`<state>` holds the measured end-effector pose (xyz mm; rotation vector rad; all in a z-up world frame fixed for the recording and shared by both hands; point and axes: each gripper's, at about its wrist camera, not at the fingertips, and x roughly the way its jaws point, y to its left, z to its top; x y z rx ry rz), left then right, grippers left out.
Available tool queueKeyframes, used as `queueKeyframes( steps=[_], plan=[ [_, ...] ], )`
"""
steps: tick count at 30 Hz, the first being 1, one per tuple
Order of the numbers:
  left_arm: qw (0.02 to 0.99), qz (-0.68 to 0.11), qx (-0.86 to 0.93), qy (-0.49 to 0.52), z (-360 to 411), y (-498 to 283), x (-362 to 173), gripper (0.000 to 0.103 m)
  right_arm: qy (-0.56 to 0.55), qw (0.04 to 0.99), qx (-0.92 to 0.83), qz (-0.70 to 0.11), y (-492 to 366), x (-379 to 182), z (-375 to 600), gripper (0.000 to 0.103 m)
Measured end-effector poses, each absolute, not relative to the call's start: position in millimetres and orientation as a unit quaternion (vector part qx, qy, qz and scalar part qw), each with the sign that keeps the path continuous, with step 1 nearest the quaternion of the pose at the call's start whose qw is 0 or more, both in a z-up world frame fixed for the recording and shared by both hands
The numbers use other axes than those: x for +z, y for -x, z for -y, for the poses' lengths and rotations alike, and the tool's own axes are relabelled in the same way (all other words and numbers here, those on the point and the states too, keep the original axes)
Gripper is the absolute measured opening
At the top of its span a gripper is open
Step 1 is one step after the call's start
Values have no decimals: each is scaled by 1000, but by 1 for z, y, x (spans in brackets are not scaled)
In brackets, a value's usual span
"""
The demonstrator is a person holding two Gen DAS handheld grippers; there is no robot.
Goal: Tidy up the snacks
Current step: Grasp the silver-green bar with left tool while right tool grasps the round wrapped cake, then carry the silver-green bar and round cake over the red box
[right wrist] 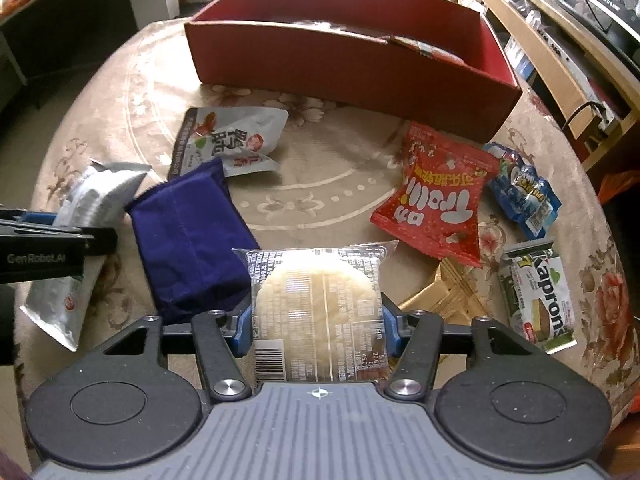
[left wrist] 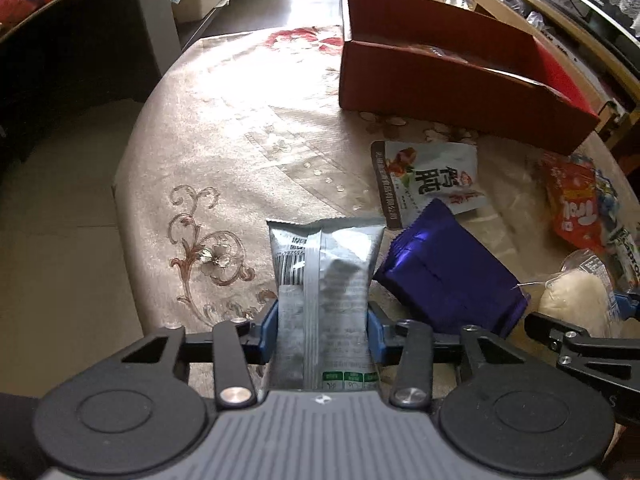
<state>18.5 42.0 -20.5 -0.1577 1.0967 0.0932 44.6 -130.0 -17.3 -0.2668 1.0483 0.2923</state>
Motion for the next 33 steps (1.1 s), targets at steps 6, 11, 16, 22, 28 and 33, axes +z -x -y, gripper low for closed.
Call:
queueKeyframes(
  steps=[6, 11, 16, 22, 28, 33],
  plan=[
    [858, -507, 31, 74, -37, -8, -7, 42, 112, 858, 139, -482, -26, -4, 136, 65],
    [865, -496, 28, 62, -34, 0, 3, 40, 104, 865, 136, -472, -17, 4, 139, 65],
    [865, -499, 27, 46, -31, 2, 1, 38, 110, 864, 136, -473, -12, 2, 140, 65],
    [860, -508, 23, 40, -28, -6, -8, 61, 129, 854, 132, -487, -13, -10, 134, 65],
    [841, -539, 29, 40, -27, -14, -32, 83, 134, 844, 131, -502, -21, -21, 132, 65],
    [848, -529, 27, 27, -21, -12, -28, 60, 136, 839, 134, -509, -25, -28, 129, 66]
  ],
)
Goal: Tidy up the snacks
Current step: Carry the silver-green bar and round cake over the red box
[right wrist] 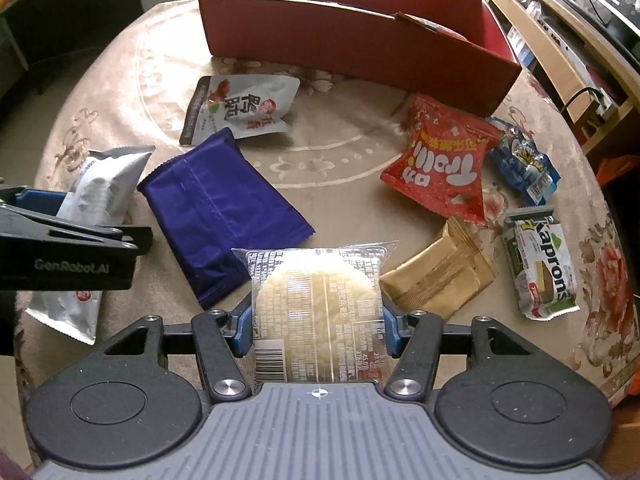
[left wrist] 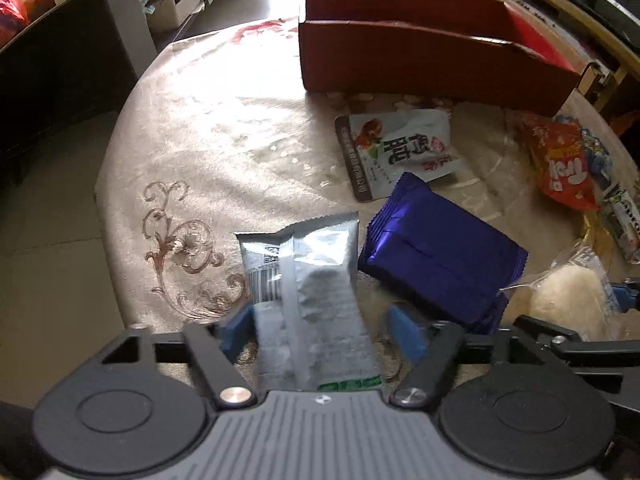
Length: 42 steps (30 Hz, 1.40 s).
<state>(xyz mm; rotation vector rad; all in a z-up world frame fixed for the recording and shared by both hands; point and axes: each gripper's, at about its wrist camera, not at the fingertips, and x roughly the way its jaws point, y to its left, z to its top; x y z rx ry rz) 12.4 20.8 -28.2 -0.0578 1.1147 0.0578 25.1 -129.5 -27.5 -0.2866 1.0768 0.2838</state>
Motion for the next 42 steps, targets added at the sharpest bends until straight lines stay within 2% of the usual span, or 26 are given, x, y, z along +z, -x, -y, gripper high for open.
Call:
queueKeyframes(
  steps=[1, 2, 5, 23, 42],
  plan=[
    [850, -526, 25, 27, -20, -13, -26, 50, 134, 839, 135, -510, -25, -27, 130, 65],
    [849, -526, 23, 32, -21, -12, -25, 46, 134, 839, 136, -510, -25, -27, 130, 65],
    [848, -527, 16, 43, -21, -11, -21, 43, 134, 842, 139, -504, -22, -24, 129, 65],
    [866, -491, -5, 92, -26, -22, 15, 41, 80, 875, 142, -456, -27, 10, 144, 65],
    [885, -453, -25, 105, -12, -95, 39, 41, 27, 899, 123, -419, -87, 40, 153, 65]
  ],
)
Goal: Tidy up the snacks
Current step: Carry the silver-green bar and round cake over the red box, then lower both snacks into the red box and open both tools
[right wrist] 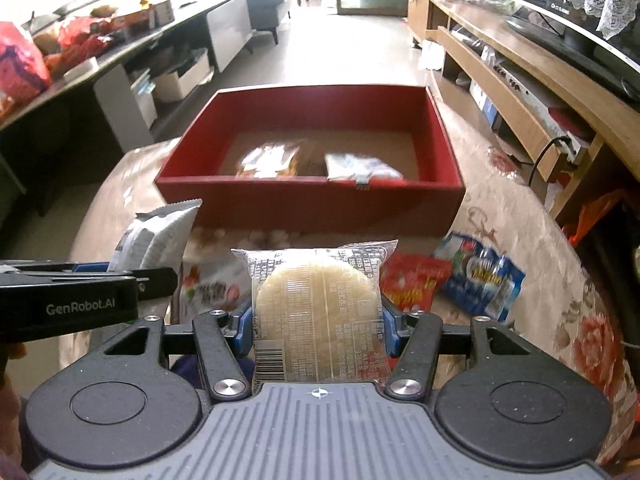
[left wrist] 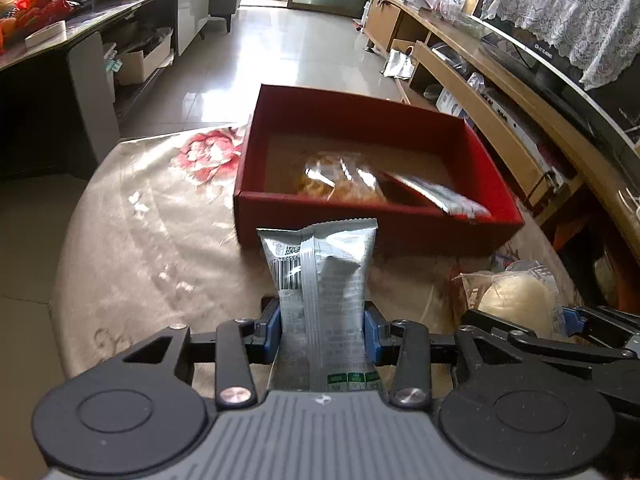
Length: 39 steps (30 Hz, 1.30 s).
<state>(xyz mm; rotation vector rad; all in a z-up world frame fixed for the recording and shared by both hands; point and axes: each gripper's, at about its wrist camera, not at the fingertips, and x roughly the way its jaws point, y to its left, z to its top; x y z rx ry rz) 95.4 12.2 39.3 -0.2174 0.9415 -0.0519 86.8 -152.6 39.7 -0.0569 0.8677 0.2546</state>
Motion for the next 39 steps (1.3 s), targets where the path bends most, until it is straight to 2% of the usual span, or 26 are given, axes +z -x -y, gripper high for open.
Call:
queueKeyframes(
  steps=[22, 39],
  plan=[
    [895, -432, -15, 108, -3, -183, 55, 41, 3, 914, 110, -391, -170, 60, 150, 65],
    [892, -441, 10, 101, 2, -231, 41, 41, -6, 910, 99, -402, -215, 49, 149, 65]
  ],
)
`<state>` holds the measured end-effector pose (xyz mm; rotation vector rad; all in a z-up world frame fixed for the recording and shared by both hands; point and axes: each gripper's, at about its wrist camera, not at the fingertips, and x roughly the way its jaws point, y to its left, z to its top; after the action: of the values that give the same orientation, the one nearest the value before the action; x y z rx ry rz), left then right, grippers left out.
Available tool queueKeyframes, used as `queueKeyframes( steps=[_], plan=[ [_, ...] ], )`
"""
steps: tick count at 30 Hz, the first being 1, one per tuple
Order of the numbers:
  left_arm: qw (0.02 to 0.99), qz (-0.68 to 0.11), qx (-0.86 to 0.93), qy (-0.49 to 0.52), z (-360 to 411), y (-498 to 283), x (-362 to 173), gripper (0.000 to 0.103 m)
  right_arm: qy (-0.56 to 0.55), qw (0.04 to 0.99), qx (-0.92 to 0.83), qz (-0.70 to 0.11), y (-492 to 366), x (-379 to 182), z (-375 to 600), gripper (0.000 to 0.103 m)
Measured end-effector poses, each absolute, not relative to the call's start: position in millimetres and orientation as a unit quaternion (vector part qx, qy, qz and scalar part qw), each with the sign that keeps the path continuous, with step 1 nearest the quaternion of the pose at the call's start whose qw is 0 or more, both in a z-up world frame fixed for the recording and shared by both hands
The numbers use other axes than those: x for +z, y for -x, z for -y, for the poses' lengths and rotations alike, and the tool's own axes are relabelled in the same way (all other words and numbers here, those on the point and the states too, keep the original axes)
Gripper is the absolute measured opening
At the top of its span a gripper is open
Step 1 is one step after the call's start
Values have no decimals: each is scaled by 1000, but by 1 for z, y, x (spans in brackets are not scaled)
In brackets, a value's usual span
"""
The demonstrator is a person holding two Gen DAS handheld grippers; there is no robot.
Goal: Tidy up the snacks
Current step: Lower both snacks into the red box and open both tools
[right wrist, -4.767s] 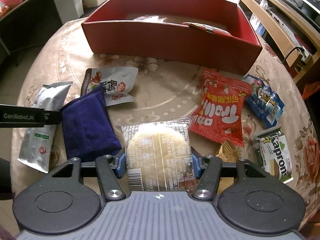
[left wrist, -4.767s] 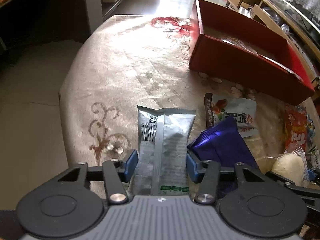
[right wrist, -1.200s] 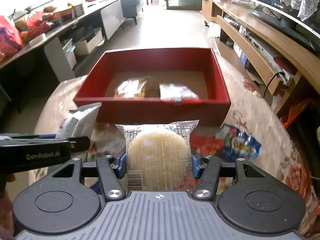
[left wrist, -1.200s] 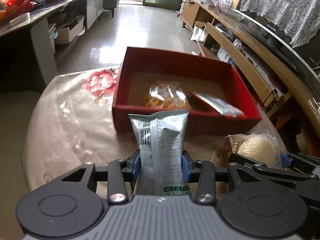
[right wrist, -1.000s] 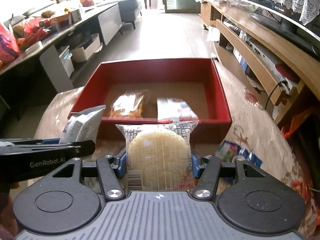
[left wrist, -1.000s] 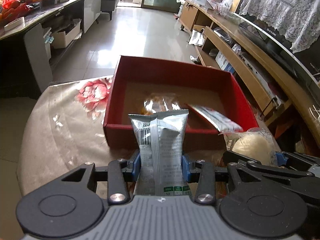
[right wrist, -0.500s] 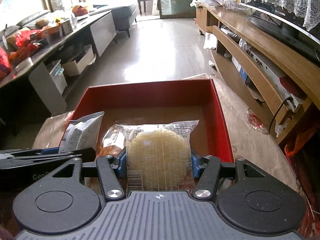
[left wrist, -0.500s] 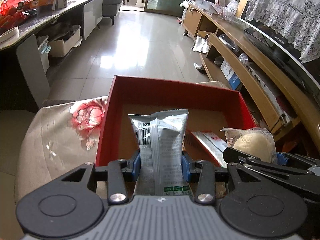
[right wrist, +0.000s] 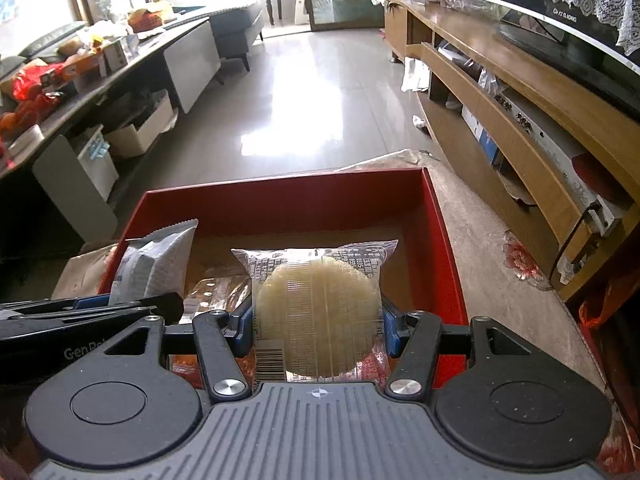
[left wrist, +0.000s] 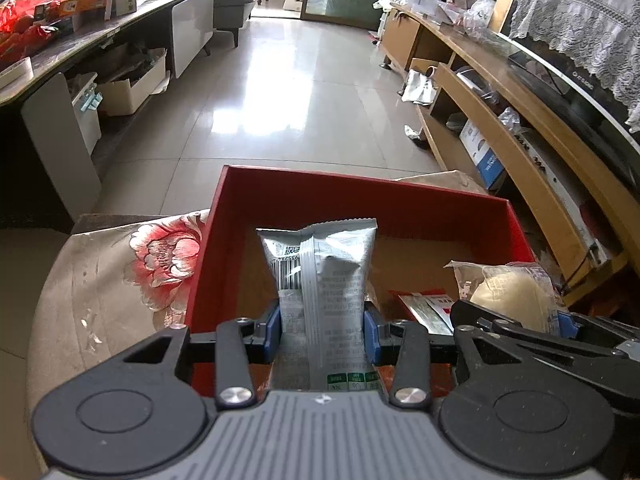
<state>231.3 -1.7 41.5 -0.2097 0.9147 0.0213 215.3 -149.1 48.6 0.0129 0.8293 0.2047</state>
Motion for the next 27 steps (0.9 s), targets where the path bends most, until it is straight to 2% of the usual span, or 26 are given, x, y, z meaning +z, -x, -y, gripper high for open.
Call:
queueKeyframes(
  steps=[18, 27],
  plan=[
    [885, -454, 36, 96, 5, -259, 24, 42, 5, 907, 94, -411, -243, 32, 140, 66],
    [889, -446, 40, 91, 5, -258, 29, 54, 1, 909, 89, -407, -247, 35, 145, 70]
  ],
)
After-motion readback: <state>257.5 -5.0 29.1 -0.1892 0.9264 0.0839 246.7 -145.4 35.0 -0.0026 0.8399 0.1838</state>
